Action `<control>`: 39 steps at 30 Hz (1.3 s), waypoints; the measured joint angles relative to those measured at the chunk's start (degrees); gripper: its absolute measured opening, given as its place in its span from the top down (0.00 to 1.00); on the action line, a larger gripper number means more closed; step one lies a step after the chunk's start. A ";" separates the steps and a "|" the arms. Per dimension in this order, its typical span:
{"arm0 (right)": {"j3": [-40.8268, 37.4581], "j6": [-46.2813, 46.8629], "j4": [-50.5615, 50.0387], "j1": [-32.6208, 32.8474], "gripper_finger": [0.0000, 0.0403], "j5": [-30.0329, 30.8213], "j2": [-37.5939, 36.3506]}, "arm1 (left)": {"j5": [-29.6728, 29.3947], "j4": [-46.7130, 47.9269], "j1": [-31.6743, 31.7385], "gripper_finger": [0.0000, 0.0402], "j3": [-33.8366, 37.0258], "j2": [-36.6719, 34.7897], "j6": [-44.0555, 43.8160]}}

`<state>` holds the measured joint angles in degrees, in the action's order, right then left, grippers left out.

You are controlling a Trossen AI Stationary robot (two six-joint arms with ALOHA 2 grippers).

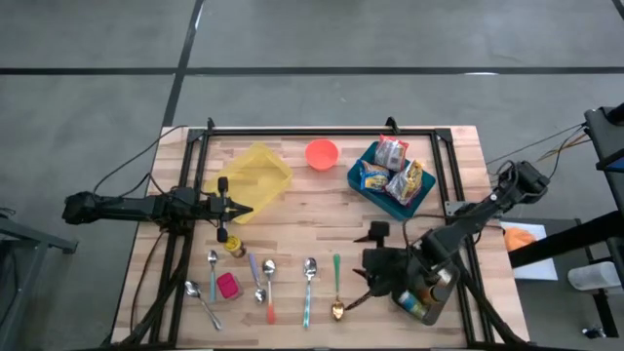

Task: Pick & Place Food Item
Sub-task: Put the yellow seasoning bottle into the black bin

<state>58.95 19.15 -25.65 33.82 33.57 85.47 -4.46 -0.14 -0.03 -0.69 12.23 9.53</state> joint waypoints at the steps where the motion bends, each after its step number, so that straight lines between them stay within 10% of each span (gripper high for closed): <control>1: -0.38 -2.56 2.39 -0.78 0.10 -1.19 0.00 | -0.01 0.00 0.00 1.00 0.00 0.00 0.01; 24: -21.14 -26.75 67.32 -17.20 0.10 -36.47 4.21 | 0.01 0.00 0.00 1.00 0.00 -0.02 0.01; 39: -20.53 -30.14 65.28 -34.29 0.10 -46.00 1.13 | 0.00 0.00 0.00 1.00 0.00 0.00 0.01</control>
<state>38.42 -10.98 39.63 -0.47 -12.43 86.60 -4.46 -0.14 -0.03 -0.69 12.23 9.54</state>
